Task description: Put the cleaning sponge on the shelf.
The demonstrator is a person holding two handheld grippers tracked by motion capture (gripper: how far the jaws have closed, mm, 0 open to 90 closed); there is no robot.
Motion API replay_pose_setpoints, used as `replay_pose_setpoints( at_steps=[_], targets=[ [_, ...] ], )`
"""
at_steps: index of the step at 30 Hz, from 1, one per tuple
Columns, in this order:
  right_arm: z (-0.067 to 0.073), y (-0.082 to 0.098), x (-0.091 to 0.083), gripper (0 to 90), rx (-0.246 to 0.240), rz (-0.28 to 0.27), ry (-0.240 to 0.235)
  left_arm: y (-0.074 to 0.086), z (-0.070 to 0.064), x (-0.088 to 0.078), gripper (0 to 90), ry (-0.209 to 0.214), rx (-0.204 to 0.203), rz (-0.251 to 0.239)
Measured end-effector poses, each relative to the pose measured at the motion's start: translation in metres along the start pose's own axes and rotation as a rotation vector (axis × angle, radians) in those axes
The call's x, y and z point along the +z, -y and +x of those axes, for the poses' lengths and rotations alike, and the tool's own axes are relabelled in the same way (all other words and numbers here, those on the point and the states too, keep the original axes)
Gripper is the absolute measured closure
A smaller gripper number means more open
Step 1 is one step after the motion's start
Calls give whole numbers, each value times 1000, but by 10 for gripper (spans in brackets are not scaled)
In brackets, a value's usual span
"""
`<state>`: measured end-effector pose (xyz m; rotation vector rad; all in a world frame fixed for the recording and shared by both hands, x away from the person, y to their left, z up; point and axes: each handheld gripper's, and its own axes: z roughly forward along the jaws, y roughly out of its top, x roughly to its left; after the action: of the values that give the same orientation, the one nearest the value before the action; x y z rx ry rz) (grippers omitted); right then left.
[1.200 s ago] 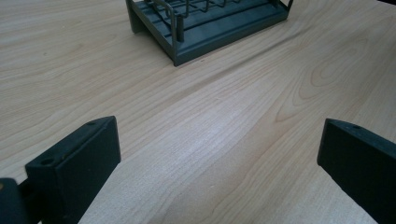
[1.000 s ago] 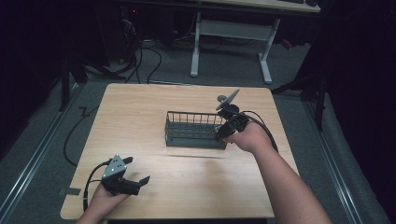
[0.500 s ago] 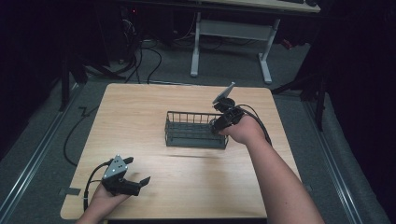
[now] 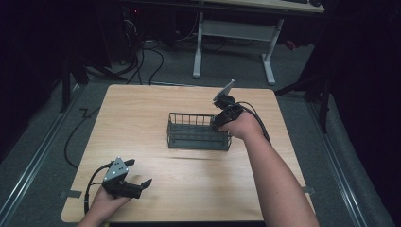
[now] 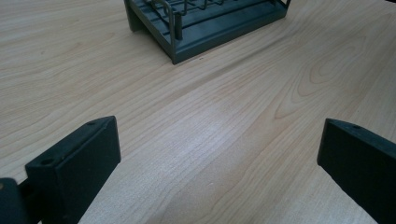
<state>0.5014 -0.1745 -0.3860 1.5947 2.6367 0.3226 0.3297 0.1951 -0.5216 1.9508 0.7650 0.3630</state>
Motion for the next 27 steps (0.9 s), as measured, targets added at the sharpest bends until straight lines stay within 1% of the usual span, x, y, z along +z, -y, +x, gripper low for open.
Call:
replay_pose_setpoints(
  at_steps=[1, 4, 5, 6, 7, 8, 11, 13, 15, 19, 27],
  targets=[
    [0, -1, 1, 426, 13, 5, 4, 0, 0, 0, 0, 2, 1, 2],
    [-1, -3, 5, 426, 2, 6, 8, 0, -1, 1, 0, 4, 3, 3],
    [-1, -5, 9, 426, 7, 16, 13, 0, -1, 1, 0, 4, 2, 0],
    [-1, -6, 10, 426, 0, 18, 16, 0, -1, 0, 0, 3, 2, 1],
    [-1, -6, 11, 425, 11, 22, 17, 0, -1, 0, 0, 3, 2, 1],
    [-1, -8, 14, 424, 4, 24, 17, 0, 0, 0, 0, 3, 2, 1],
    [-1, -9, 20, 424, 18, 34, 14, 0, 1, -1, 0, 0, -4, -4],
    [-1, -10, 24, 423, 1, 40, 20, 0, 1, -1, 0, 1, -4, -4],
    [0, -11, 27, 421, 9, 44, 27, 1, 1, 0, 0, 4, -4, 4],
    [-1, -12, 33, 422, 10, 53, 15, 1, 0, 0, 0, 5, 0, 2],
    [0, -13, 45, 419, 12, 76, 26, 1, 1, 0, 0, 6, -2, 4]
  ],
)
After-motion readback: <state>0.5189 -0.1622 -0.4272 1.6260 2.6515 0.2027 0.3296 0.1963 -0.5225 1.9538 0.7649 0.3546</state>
